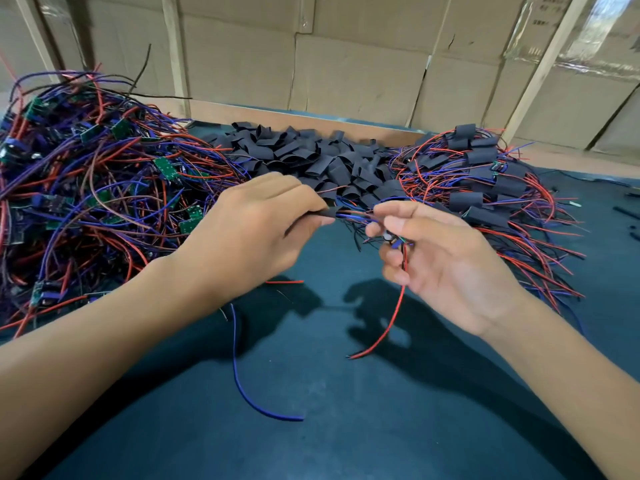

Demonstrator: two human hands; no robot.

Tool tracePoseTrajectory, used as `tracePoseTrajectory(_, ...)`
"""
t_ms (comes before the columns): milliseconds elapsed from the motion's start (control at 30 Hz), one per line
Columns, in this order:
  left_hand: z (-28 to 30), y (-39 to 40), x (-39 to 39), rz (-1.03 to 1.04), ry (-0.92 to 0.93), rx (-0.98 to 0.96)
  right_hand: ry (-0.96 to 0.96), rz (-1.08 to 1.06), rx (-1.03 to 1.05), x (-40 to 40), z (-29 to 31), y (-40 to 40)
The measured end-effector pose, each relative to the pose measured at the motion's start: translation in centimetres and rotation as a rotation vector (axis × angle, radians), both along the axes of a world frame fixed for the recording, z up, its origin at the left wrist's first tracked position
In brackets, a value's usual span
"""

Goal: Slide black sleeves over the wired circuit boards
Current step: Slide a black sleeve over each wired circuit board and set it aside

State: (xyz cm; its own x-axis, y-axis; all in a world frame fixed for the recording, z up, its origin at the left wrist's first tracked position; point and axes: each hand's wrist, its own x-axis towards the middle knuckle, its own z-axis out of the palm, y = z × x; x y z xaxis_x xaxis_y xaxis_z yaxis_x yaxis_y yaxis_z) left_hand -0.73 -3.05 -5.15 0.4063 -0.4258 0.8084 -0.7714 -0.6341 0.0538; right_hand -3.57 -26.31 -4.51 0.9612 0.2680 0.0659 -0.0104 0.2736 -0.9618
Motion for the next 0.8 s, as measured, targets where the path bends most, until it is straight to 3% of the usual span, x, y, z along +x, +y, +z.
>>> tracePoseTrajectory(100, -0.1, 0.5, 0.4, 0.036, 0.024, -0.018, 0.059, -0.061, 0.032, 0.5, -0.1, -0.5)
tracePoseTrajectory(233, -0.1, 0.9, 0.6, -0.009, 0.09, 0.038, -0.017, -0.161, -0.034, 0.8, -0.3, -0.6)
tracePoseTrajectory(500, -0.3, 0.0, 0.1, -0.017, 0.037, 0.14, -0.155, -0.103, -0.146, -0.1, -0.4, 0.2)
tracePoseTrajectory(800, -0.4, -0.1, 0.1, 0.005, 0.038, 0.106, -0.141, -0.133, -0.119, -0.1, -0.2, 0.1)
